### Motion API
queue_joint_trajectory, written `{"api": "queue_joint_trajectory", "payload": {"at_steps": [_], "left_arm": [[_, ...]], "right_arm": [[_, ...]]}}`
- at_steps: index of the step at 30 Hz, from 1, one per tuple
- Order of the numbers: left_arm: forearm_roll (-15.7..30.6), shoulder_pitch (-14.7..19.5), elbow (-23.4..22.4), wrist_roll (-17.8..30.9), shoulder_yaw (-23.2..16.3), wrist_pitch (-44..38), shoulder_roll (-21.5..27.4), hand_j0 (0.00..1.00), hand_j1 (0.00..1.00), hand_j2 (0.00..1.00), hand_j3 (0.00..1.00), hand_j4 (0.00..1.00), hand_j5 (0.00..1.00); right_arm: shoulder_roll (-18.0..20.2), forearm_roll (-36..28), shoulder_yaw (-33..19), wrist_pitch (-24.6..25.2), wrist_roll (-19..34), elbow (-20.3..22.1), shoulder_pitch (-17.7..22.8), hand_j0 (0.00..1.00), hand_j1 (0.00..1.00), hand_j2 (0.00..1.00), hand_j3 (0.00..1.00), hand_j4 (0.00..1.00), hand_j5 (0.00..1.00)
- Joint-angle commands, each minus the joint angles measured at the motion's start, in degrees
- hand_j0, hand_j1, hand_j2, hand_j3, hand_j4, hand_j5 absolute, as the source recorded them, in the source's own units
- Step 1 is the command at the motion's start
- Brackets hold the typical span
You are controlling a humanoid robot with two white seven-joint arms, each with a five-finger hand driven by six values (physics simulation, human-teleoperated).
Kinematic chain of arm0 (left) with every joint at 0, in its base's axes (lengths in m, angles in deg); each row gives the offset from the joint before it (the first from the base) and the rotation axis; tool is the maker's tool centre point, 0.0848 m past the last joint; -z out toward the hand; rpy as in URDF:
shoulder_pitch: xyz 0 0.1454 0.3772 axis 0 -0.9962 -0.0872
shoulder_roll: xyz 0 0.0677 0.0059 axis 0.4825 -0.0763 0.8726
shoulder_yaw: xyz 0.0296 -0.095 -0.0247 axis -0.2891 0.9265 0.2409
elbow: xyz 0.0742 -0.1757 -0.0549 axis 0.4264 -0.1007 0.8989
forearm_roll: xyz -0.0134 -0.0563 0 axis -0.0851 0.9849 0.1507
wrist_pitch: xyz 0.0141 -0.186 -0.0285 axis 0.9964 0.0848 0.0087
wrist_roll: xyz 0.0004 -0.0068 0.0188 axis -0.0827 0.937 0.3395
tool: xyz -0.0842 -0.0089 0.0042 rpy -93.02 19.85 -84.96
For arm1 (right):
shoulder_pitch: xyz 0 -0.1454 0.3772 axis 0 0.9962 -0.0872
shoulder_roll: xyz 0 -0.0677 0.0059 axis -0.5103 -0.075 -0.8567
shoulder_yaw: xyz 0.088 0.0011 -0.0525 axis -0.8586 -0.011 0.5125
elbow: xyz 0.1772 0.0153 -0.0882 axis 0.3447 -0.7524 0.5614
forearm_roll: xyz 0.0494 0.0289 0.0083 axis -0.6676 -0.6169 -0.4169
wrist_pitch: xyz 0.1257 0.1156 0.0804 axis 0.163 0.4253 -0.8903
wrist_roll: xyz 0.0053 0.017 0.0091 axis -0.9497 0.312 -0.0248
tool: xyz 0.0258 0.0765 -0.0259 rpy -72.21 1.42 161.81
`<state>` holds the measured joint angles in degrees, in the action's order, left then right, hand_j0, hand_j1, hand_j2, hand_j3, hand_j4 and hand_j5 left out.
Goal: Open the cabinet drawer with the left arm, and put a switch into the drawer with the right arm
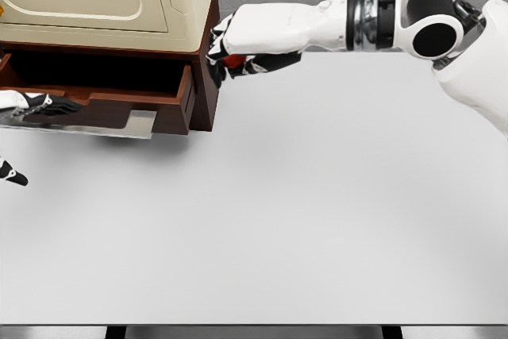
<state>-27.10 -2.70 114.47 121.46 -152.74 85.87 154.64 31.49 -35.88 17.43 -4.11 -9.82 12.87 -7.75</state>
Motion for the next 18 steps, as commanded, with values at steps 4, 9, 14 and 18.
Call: {"api": "queue_joint_trajectory", "payload": {"at_steps": [4, 9, 14, 18], "left_arm": [[0.51, -0.09, 0.02, -0.01, 0.82, 2.36, 0.11, 1.00, 1.00, 1.00, 1.00, 1.00, 1.00], [0.60, -0.09, 0.02, -0.01, 1.61, 7.71, -0.15, 1.00, 1.00, 1.00, 1.00, 1.00, 1.00], [1.92, -0.09, 0.02, -0.01, 1.61, 15.27, -0.33, 1.00, 1.00, 1.00, 1.00, 1.00, 1.00], [2.36, -0.09, 0.02, -0.01, 1.61, 19.14, -0.15, 1.00, 1.00, 1.00, 1.00, 1.00, 1.00]], "right_arm": [[-1.84, -0.39, 0.34, 1.27, -0.03, 0.01, -0.18, 0.43, 0.43, 0.43, 0.43, 0.43, 0.43], [-3.78, -0.39, 1.04, 2.58, -0.03, -0.08, -1.05, 0.43, 0.43, 0.43, 0.43, 0.43, 0.43], [-5.01, -0.39, 1.13, 3.46, -0.03, -0.25, -1.67, 0.43, 0.43, 0.43, 0.43, 0.43, 0.43], [-5.71, -0.39, 1.13, 3.81, -0.03, -0.60, -1.85, 0.43, 0.43, 0.43, 0.43, 0.43, 0.43]]}}
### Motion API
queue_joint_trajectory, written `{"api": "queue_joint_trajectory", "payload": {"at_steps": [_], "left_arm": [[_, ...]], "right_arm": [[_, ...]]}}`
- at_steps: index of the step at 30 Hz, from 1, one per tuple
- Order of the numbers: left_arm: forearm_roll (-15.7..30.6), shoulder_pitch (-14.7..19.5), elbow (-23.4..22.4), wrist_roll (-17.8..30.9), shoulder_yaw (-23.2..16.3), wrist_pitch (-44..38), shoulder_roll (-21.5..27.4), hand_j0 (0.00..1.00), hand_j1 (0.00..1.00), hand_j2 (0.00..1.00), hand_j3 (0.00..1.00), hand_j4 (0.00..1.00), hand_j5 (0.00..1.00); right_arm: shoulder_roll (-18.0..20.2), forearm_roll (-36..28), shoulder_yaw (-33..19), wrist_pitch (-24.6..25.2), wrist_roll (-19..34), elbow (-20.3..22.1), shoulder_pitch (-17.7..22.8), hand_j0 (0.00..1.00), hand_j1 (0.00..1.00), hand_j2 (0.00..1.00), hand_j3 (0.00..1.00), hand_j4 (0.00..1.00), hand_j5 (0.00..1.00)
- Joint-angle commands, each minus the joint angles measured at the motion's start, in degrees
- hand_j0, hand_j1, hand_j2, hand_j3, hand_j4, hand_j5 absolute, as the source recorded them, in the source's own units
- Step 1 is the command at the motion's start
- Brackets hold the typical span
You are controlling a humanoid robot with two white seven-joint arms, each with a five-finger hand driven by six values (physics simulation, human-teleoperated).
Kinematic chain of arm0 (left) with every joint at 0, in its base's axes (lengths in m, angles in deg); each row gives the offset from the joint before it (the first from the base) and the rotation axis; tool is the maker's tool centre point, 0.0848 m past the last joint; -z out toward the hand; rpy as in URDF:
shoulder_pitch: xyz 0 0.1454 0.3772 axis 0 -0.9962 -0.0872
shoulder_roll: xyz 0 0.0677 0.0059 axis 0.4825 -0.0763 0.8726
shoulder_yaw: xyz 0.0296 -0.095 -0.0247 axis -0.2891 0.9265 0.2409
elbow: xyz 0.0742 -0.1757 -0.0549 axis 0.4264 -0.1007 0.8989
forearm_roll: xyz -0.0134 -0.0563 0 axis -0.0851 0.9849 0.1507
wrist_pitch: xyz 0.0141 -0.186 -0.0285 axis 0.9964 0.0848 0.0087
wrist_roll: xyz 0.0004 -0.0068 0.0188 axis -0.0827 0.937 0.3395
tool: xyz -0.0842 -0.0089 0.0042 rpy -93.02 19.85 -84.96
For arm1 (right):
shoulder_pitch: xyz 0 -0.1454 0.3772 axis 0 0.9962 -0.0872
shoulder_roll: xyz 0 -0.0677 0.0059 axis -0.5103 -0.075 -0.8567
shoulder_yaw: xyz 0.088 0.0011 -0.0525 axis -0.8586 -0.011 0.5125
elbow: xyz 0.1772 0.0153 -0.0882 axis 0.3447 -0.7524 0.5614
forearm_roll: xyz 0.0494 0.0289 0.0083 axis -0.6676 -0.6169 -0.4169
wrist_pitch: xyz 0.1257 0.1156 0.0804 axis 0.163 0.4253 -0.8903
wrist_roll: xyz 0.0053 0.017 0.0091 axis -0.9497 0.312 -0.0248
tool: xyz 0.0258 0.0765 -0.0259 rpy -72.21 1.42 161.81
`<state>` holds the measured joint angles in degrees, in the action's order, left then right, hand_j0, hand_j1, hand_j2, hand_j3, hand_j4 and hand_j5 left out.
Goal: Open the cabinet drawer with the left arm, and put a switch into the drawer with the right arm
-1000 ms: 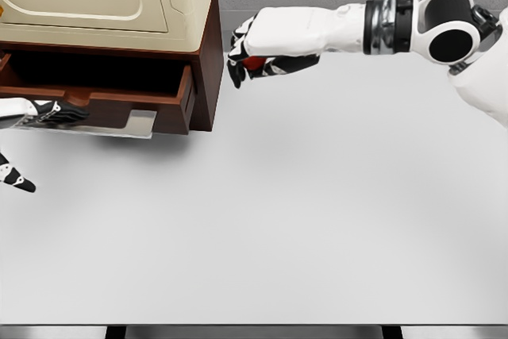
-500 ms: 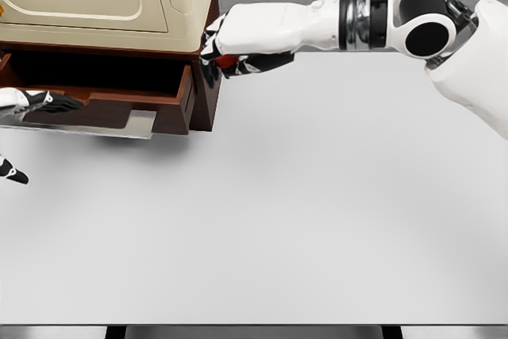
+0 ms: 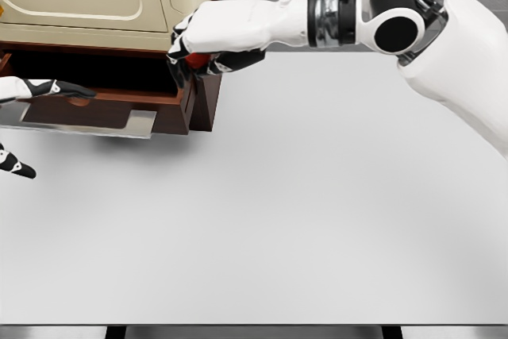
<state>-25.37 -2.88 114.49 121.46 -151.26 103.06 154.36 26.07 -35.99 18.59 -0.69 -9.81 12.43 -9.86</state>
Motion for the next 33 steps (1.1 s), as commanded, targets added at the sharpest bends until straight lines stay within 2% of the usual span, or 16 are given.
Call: {"api": "queue_joint_trajectory", "payload": {"at_steps": [1, 9, 17, 33], "left_arm": [[0.89, 0.00, 0.00, -0.01, 0.04, 3.44, 0.13, 1.00, 1.00, 1.00, 1.00, 1.00, 1.00], [1.07, -0.09, 0.00, -0.01, 0.13, 10.76, -1.98, 1.00, 1.00, 1.00, 1.00, 1.00, 1.00], [1.51, 0.00, 0.00, -0.01, 0.04, 10.76, -1.89, 1.00, 1.00, 1.00, 1.00, 1.00, 1.00], [1.77, 0.00, 0.00, -0.01, -0.05, 10.76, -1.72, 1.00, 1.00, 1.00, 1.00, 1.00, 1.00]], "right_arm": [[-0.74, -0.28, -0.03, 0.75, -0.04, -0.25, 0.00, 0.43, 0.43, 0.43, 0.43, 0.43, 0.43], [-3.64, -0.28, 0.85, 2.25, -0.04, -2.18, -1.06, 0.43, 0.43, 0.43, 0.43, 0.43, 0.43], [-5.75, -0.28, 1.90, 3.48, -0.04, -2.62, -1.85, 0.43, 0.43, 0.43, 0.43, 0.43, 0.43], [-11.55, -0.28, 3.05, 3.48, -0.04, -10.01, -3.43, 0.43, 0.43, 0.43, 0.43, 0.43, 0.43]]}}
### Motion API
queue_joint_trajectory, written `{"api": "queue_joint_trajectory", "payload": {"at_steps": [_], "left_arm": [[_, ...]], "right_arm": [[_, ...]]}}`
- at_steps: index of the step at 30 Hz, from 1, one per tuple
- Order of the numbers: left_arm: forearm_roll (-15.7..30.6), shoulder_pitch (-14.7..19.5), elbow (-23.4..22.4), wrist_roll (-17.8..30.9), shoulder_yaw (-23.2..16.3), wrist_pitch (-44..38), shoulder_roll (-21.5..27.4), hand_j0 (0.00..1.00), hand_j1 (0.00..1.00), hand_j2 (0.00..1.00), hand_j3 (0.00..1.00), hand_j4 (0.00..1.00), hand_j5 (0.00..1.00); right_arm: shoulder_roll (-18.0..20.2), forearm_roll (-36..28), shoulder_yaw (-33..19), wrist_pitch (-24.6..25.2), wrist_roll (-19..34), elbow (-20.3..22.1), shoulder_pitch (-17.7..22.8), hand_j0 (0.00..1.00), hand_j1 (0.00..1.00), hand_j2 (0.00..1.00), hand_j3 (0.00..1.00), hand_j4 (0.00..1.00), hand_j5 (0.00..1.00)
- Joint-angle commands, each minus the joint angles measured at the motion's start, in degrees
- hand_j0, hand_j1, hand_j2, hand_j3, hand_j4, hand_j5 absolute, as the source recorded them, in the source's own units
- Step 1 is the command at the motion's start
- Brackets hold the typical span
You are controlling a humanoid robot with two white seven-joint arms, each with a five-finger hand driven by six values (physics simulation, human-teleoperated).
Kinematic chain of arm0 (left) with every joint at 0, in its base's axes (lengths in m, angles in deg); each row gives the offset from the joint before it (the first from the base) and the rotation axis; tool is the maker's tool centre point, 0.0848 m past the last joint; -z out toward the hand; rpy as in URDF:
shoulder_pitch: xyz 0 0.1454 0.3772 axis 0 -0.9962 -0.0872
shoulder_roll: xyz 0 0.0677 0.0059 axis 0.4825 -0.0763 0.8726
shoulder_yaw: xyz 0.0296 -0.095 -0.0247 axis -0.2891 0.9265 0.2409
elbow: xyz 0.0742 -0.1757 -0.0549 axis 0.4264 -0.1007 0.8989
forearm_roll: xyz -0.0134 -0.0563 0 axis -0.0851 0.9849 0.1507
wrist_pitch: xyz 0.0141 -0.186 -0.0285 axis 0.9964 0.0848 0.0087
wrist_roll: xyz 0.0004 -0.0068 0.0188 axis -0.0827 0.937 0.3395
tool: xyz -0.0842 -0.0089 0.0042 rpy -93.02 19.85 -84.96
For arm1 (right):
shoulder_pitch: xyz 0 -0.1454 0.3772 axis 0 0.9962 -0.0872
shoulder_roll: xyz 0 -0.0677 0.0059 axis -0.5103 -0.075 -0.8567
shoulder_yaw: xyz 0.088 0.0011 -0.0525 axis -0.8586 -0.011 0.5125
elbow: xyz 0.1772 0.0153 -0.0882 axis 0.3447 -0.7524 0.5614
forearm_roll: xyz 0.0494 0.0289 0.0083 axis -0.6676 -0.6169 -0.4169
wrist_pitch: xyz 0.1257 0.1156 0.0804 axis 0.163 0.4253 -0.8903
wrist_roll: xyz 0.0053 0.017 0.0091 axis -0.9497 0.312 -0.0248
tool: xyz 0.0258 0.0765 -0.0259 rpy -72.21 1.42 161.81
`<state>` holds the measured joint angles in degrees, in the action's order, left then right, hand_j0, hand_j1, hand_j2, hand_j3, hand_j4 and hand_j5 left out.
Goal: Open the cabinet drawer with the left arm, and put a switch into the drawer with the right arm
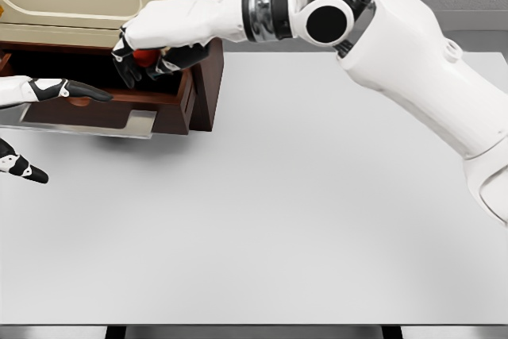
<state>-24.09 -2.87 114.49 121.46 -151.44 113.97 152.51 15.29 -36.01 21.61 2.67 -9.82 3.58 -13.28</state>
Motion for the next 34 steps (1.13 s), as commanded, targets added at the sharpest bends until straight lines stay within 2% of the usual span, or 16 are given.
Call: {"api": "queue_joint_trajectory", "payload": {"at_steps": [1, 6, 7, 8, 9, 17, 20, 22, 25, 26, 28, 31, 33, 34], "left_arm": [[0.49, 0.00, 0.00, -0.02, 0.13, -0.15, 0.14, 1.00, 1.00, 1.00, 1.00, 1.00, 1.00], [0.49, 0.00, 0.00, -0.02, 0.13, -0.15, 0.14, 1.00, 1.00, 1.00, 1.00, 1.00, 1.00], [0.49, 0.00, 0.00, -0.02, 0.13, -0.15, 0.14, 1.00, 1.00, 1.00, 1.00, 1.00, 1.00], [0.49, 0.00, 0.00, -0.02, 0.13, -0.15, 0.05, 1.00, 1.00, 1.00, 1.00, 1.00, 1.00], [0.49, 0.00, 0.00, -0.02, 0.13, -0.15, 0.05, 1.00, 1.00, 1.00, 1.00, 1.00, 1.00], [0.49, 0.00, 0.00, -0.02, 0.13, -0.15, 0.14, 1.00, 1.00, 1.00, 1.00, 1.00, 1.00], [0.49, 0.00, 0.00, -0.02, 0.05, -0.15, 0.05, 1.00, 1.00, 1.00, 1.00, 1.00, 1.00], [0.49, 0.00, 0.00, -0.02, 0.13, -0.15, 0.31, 1.00, 1.00, 1.00, 1.00, 1.00, 1.00], [0.49, -0.09, 0.00, -0.02, 0.13, -0.15, 0.05, 1.00, 1.00, 1.00, 1.00, 1.00, 1.00], [0.49, -0.09, 0.00, -0.02, 0.13, -0.15, 0.05, 1.00, 1.00, 1.00, 1.00, 1.00, 1.00], [0.49, -0.09, 0.00, -0.02, 0.13, -0.15, 0.05, 1.00, 1.00, 1.00, 1.00, 1.00, 1.00], [0.49, -0.18, 0.00, -0.02, 0.05, -0.15, 0.05, 1.00, 1.00, 1.00, 1.00, 1.00, 1.00], [0.49, -0.27, 0.00, -0.02, 0.05, -0.15, -0.04, 1.00, 1.00, 1.00, 1.00, 1.00, 1.00], [0.49, -0.27, 0.00, -0.02, 0.05, -0.15, -0.04, 1.00, 1.00, 1.00, 1.00, 1.00, 1.00]], "right_arm": [[-1.02, -0.26, 0.11, 0.12, -0.04, -1.43, 0.00, 0.43, 0.43, 0.43, 0.43, 0.43, 0.43], [-3.04, -0.17, 0.73, -0.32, -0.04, -5.12, -0.44, 0.43, 0.43, 0.43, 0.43, 0.43, 0.43], [-3.31, -0.08, 0.73, -0.24, -0.04, -5.29, -0.44, 0.47, 0.47, 0.47, 0.47, 0.47, 0.47], [-3.31, -0.08, 0.73, 0.03, -0.04, -5.65, -0.44, 0.64, 0.64, 0.64, 0.64, 0.64, 0.64], [-3.31, 0.10, 0.73, 0.82, -0.04, -5.91, -0.44, 1.00, 1.00, 1.00, 1.00, 1.00, 1.00], [-3.75, 0.27, 0.90, 0.38, -0.04, -5.65, -0.44, 1.00, 1.00, 1.00, 1.00, 1.00, 1.00], [-2.61, 0.01, 0.81, -3.66, -0.04, -2.84, -0.18, 1.00, 1.00, 1.00, 1.00, 1.00, 1.00], [2.93, -0.08, 0.38, -4.28, -0.04, 3.66, 0.97, 1.00, 1.00, 1.00, 1.00, 1.00, 1.00], [15.84, -0.17, -0.41, -4.45, -0.04, 15.62, 3.95, 1.00, 1.00, 1.00, 1.00, 1.00, 1.00], [19.01, -0.17, -1.20, -5.59, -0.04, 17.56, 4.83, 1.00, 1.00, 1.00, 1.00, 1.00, 1.00], [26.04, -0.26, -5.33, -10.80, -0.04, 17.82, 9.14, 1.00, 1.00, 1.00, 1.00, 1.00, 1.00], [35.97, -0.26, -10.43, -10.80, -0.04, 16.94, 15.46, 1.00, 1.00, 1.00, 1.00, 1.00, 1.00], [37.03, -0.17, -14.48, -10.80, -0.04, 12.20, 19.33, 1.00, 1.00, 1.00, 1.00, 1.00, 1.00], [36.42, -0.08, -14.57, -10.80, -0.04, 9.30, 19.34, 1.00, 1.00, 1.00, 1.00, 1.00, 1.00]]}}
